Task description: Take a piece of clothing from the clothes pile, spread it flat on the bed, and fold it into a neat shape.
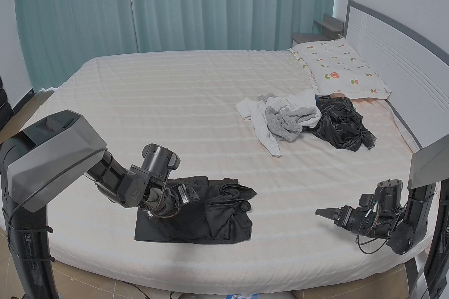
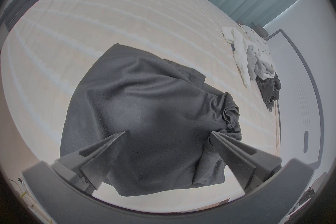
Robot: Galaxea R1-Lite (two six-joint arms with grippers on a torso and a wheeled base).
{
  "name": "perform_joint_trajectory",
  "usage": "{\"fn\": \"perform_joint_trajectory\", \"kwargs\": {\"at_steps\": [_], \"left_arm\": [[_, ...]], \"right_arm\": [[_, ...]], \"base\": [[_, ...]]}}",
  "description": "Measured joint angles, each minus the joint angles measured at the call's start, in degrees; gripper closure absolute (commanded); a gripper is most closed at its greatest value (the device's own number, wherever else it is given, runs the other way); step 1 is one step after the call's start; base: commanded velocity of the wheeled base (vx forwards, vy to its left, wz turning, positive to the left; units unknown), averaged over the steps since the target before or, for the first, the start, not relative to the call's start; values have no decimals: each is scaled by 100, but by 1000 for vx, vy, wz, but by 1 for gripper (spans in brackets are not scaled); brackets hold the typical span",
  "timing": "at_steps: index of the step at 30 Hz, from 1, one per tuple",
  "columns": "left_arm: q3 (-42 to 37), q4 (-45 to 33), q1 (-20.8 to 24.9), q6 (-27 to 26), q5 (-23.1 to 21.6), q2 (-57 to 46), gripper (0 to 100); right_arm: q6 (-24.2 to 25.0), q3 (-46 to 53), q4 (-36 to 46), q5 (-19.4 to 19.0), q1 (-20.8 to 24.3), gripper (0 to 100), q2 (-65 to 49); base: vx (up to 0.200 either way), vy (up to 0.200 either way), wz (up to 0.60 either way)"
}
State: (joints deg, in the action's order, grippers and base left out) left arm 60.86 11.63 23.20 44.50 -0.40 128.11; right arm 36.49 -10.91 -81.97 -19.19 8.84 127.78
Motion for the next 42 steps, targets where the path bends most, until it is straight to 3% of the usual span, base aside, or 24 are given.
{"fn": "perform_joint_trajectory", "kwargs": {"at_steps": [16,23,32,36,42], "left_arm": [[-300,402,50,-240,217,-146,0],[-385,443,4,-240,280,-188,0],[-518,443,-344,-196,196,-433,0],[-650,475,-536,-108,-35,-556,0],[-863,692,-802,157,-492,-798,0]], "right_arm": [[-1,-46,-4,0,37,0,22],[-1,-195,24,56,171,0,26],[0,-686,580,714,557,0,52],[-1,-1193,1135,1150,825,0,57],[5,-1866,1807,1507,1163,0,59]], "base": [[-38,0,0],[0,200,0],[0,200,0],[0,200,0],[0,200,0]]}}
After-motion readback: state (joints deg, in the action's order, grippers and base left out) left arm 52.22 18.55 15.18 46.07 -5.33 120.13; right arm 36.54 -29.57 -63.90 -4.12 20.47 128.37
